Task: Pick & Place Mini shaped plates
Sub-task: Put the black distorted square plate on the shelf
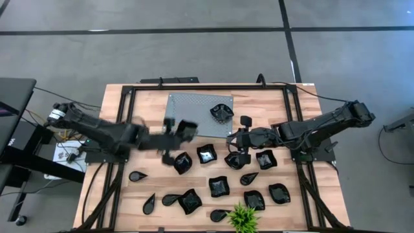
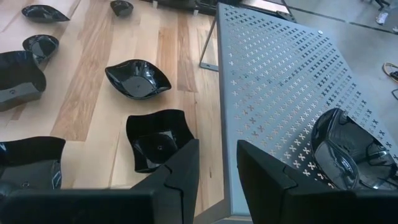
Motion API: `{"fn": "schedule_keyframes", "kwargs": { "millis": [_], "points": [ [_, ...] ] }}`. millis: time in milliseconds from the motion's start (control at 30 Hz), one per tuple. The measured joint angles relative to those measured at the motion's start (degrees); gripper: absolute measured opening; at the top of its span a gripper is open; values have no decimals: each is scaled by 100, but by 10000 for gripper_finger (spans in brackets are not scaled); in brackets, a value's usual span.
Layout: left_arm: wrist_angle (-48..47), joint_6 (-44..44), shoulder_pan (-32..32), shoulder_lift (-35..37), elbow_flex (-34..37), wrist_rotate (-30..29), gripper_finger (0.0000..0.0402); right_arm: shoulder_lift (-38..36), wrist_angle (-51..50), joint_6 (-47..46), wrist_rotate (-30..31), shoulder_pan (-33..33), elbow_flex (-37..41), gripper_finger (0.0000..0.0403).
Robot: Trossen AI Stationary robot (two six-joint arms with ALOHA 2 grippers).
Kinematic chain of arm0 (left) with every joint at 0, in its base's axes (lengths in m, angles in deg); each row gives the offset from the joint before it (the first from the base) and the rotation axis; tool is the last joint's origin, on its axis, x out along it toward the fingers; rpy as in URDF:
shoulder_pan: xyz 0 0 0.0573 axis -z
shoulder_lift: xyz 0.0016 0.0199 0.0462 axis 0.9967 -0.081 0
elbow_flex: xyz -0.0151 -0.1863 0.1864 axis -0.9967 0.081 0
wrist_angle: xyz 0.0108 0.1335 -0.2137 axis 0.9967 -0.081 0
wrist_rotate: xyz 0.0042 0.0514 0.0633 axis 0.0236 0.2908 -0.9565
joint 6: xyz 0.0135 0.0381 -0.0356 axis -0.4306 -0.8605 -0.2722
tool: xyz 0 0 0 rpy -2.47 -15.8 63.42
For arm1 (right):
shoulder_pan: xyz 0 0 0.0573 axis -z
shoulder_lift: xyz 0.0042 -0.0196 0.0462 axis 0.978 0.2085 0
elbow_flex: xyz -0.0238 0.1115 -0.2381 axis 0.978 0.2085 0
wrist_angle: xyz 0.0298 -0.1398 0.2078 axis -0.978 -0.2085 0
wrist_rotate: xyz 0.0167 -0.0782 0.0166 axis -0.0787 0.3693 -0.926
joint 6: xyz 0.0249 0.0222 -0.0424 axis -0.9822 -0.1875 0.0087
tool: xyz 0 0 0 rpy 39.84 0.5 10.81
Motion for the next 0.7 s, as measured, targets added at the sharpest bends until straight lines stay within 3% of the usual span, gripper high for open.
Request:
{"fn": "schedule_keyframes", "kwargs": {
  "millis": [100,233,433,700],
  "points": [
    [603,-813,-931,-42,0,1192,8,0,0,-2,0,-3,0,102],
    [1055,-636,-1993,-313,6,2409,7,0,-7,-13,0,-3,0,102],
    [1488,-555,-2767,-824,262,2511,10,2,-44,-14,-2,-70,0,102],
    [1665,-680,-2834,-1014,260,2496,12,2,-48,-57,0,-323,0,102]
  ]
}}
